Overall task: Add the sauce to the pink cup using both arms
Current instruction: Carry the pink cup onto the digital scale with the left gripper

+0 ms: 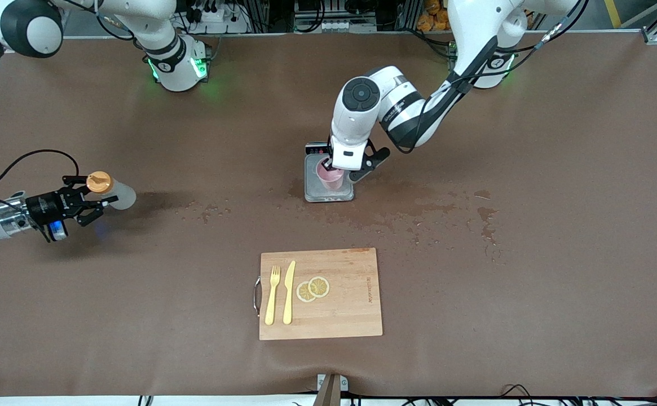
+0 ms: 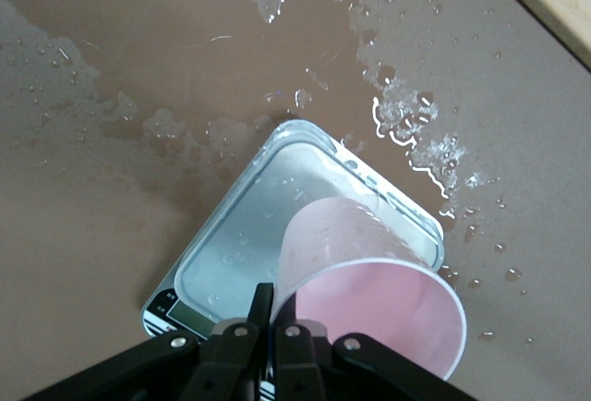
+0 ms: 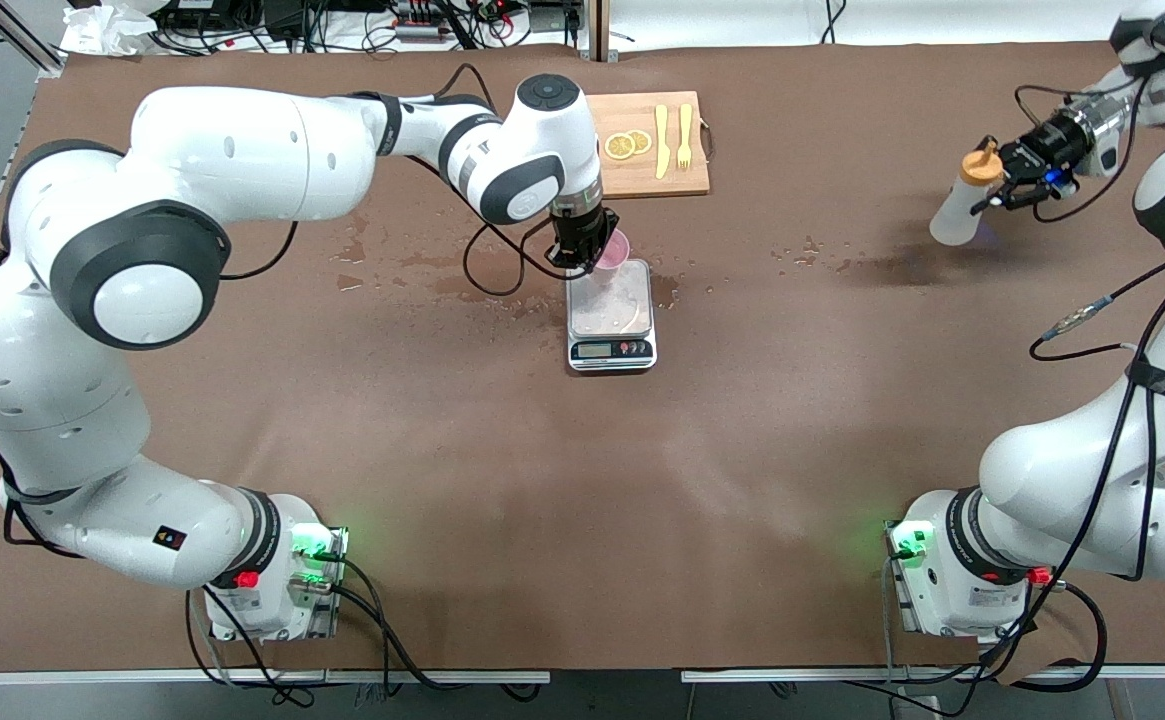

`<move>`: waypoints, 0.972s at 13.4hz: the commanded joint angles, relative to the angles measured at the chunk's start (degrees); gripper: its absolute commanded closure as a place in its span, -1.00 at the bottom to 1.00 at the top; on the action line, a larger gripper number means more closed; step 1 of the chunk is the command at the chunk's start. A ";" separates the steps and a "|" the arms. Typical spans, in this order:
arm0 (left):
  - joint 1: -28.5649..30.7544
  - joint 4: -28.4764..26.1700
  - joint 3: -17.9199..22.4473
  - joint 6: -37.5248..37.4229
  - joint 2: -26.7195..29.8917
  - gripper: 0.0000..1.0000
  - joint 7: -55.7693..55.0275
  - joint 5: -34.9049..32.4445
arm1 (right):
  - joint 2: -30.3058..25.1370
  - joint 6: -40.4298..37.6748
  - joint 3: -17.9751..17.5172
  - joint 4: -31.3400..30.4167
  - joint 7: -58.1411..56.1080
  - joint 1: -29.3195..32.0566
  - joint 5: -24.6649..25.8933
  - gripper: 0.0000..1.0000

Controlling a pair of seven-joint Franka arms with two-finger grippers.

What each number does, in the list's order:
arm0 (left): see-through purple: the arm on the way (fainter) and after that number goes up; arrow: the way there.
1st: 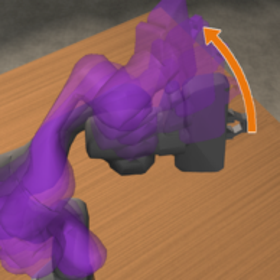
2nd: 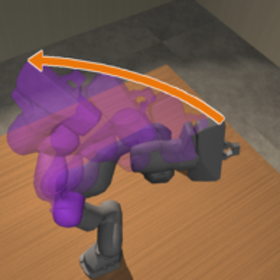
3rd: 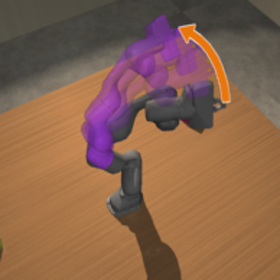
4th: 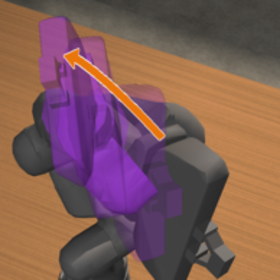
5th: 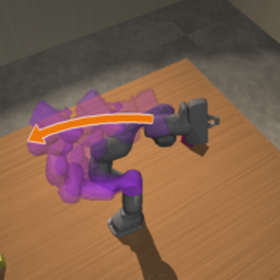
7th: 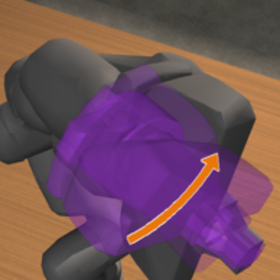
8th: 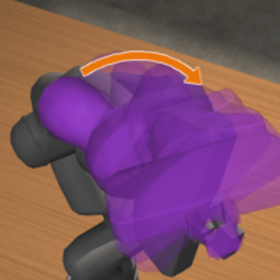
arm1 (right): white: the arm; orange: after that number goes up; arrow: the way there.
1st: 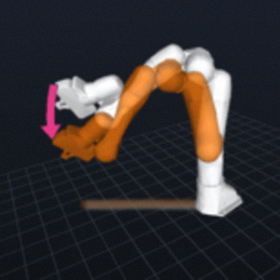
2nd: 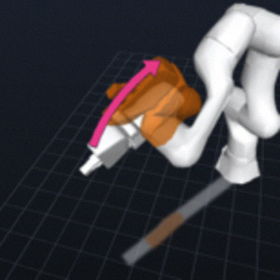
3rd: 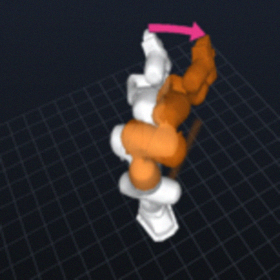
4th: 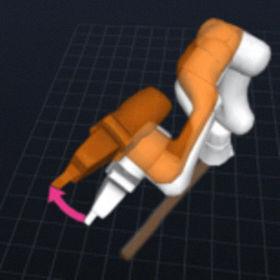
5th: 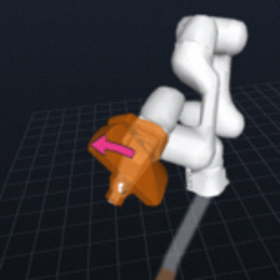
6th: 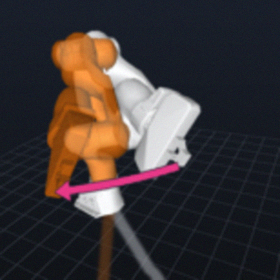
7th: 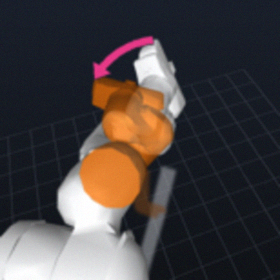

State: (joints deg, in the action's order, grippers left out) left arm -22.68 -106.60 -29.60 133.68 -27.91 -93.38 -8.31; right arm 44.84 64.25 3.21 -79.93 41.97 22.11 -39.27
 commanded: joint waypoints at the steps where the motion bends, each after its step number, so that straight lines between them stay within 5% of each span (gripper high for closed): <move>1: -1.14 1.30 0.34 -0.09 -1.18 1.00 -1.72 -1.62 | -4.05 -0.35 0.74 -0.84 4.87 -2.69 0.16 0.10; 8: -1.05 1.39 0.25 2.90 -3.20 1.00 -1.81 -1.45 | -7.22 -0.18 0.65 3.38 14.10 -7.52 2.96 0.10; 9: -0.97 1.39 0.34 2.90 -3.46 0.59 -1.81 -1.10 | -7.40 -0.09 0.74 3.47 15.06 -8.66 3.84 0.10; 11: -0.53 1.39 0.34 2.90 -3.38 -0.83 -1.63 -1.44 | -9.58 0.52 0.65 3.55 18.48 -10.50 4.37 0.10; 13: -0.27 1.48 0.34 2.82 -2.59 -1.00 -0.84 -1.62 | -11.25 2.54 0.65 3.38 20.95 -13.23 6.82 0.10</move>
State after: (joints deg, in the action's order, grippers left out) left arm -23.13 -106.05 -29.29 136.58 -30.74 -93.52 -8.31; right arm 37.05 65.72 3.36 -75.87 59.60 11.79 -34.96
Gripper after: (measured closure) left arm 0.581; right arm 0.546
